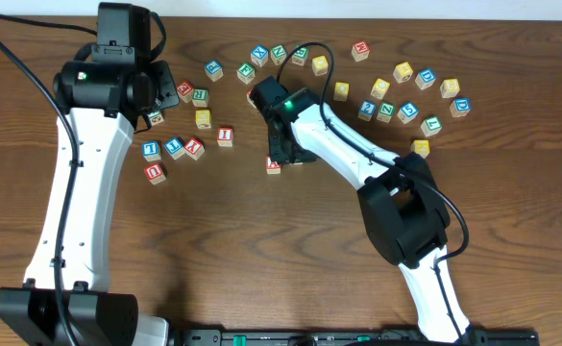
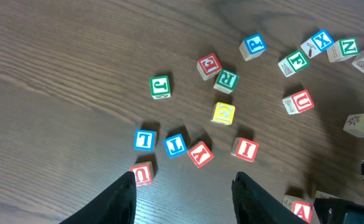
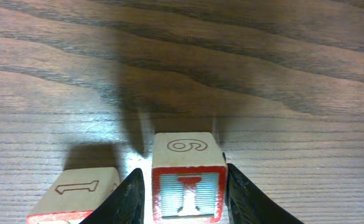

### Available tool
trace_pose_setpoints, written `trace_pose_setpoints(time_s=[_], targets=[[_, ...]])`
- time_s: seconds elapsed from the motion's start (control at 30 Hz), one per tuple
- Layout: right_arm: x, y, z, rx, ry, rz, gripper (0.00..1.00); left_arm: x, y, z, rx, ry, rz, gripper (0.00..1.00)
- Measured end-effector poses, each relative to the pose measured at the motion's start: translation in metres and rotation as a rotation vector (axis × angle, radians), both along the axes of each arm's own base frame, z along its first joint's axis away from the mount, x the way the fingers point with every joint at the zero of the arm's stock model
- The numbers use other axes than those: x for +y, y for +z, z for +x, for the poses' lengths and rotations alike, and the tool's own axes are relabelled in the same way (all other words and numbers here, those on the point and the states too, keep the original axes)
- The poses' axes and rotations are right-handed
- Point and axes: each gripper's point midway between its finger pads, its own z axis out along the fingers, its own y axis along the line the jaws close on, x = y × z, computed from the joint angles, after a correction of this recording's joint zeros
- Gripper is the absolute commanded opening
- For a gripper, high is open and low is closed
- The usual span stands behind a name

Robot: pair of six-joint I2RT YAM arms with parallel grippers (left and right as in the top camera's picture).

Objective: Spell out AI2

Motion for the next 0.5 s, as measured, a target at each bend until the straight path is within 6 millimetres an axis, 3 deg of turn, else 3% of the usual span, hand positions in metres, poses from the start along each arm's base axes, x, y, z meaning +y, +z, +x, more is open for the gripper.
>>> trace_pose_setpoints(time_s=[0.23,0.4,0.5], targets=[[-0.005,0.004,-0.003,0.011,0.007,-0.030,0.38,0.000,0.000,0.000,0.000,0.000,0.000,0.49],[-0.001,0.033,0.012,-0.044,0.022,-0.035,0.40,0.000,0.000,0.000,0.000,0.000,0.000,0.49],[0.002,0.049,0.019,-0.077,0.032,-0.031,0.34,0.000,0.000,0.000,0.000,0.000,0.000,0.49]])
